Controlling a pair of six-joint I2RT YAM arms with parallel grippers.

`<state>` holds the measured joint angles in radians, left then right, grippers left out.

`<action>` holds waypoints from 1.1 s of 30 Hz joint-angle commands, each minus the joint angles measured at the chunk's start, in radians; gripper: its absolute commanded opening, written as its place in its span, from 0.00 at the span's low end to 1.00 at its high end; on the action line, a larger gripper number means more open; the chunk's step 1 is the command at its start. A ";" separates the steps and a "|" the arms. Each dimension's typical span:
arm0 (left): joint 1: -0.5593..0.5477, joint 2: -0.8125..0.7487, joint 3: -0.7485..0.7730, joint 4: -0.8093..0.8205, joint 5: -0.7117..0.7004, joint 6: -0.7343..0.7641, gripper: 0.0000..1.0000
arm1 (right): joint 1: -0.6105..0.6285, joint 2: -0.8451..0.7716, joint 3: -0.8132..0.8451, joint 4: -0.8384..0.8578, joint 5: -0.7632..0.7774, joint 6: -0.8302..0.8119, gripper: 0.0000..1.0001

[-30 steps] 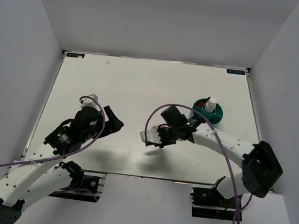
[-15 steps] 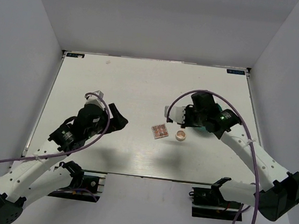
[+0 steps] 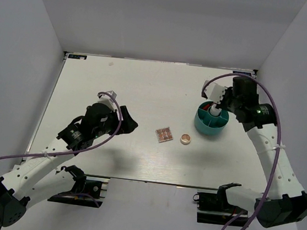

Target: Organize the makeup

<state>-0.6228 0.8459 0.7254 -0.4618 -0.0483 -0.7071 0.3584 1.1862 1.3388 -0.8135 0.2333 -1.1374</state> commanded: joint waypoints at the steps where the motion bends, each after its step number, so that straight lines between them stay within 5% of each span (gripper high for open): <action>1: 0.003 -0.004 -0.009 0.063 0.044 0.028 0.95 | -0.076 0.001 0.066 -0.032 0.046 -0.051 0.20; 13: 0.003 -0.018 -0.017 0.072 0.097 0.038 0.94 | -0.283 0.277 0.215 -0.159 -0.032 -0.180 0.17; 24: 0.003 -0.077 -0.049 0.051 0.070 0.005 0.94 | -0.322 0.616 0.555 -0.493 -0.111 -0.171 0.17; 33: 0.003 -0.071 -0.035 0.035 0.064 0.003 0.94 | -0.319 0.645 0.467 -0.495 -0.144 -0.131 0.17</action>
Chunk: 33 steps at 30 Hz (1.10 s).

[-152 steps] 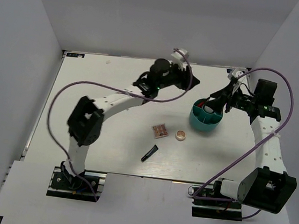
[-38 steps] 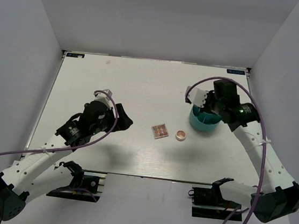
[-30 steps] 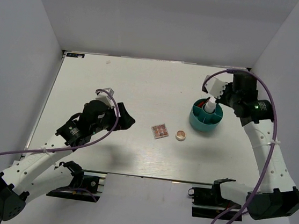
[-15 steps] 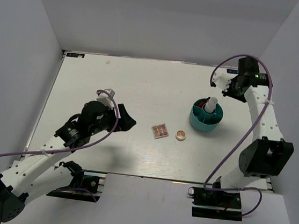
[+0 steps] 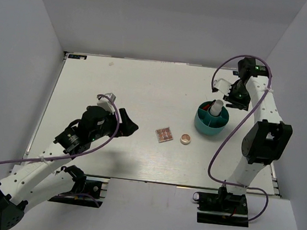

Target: Organize the makeup

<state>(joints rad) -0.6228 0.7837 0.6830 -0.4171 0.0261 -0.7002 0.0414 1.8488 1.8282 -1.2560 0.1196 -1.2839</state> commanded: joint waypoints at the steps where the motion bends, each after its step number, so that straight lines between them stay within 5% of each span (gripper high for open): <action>1: 0.003 -0.005 0.007 -0.008 -0.012 -0.005 0.94 | -0.002 -0.020 -0.032 -0.052 -0.038 0.018 0.18; 33: 0.003 0.055 0.038 0.005 -0.008 0.018 0.94 | 0.002 0.121 0.045 -0.052 -0.083 0.205 0.22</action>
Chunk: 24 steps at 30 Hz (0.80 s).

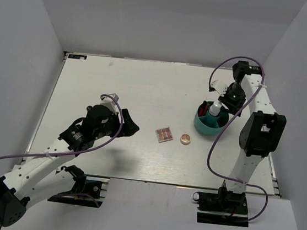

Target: Organize the makeup

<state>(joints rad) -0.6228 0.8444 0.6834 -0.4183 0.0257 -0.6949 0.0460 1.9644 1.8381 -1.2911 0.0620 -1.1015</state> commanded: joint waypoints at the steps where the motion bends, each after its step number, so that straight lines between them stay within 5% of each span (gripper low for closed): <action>1: 0.003 -0.002 0.036 0.006 -0.007 0.012 0.94 | -0.001 -0.001 0.035 -0.017 -0.030 0.023 0.22; 24: 0.003 -0.005 0.030 0.010 -0.001 0.009 0.94 | -0.009 0.005 0.058 -0.017 -0.088 0.084 0.22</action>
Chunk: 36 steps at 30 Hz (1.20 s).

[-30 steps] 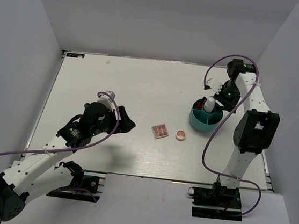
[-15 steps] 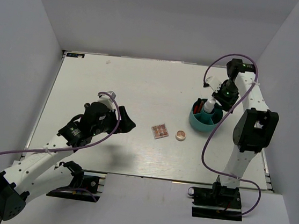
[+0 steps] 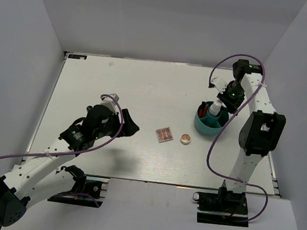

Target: Organize the makeup

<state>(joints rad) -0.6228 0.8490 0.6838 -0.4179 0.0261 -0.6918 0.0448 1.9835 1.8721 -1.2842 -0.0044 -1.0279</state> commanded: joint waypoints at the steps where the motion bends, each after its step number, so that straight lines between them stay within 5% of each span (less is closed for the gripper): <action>1: 0.003 -0.010 0.033 0.010 -0.002 0.008 0.94 | -0.010 -0.012 0.038 -0.024 -0.029 0.017 0.22; 36: 0.003 -0.001 0.057 -0.005 -0.006 0.011 0.94 | -0.005 0.078 0.116 -0.020 -0.068 0.091 0.30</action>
<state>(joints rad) -0.6228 0.8494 0.7017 -0.4259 0.0261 -0.6914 0.0410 2.0518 1.9472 -1.2854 -0.0563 -0.9512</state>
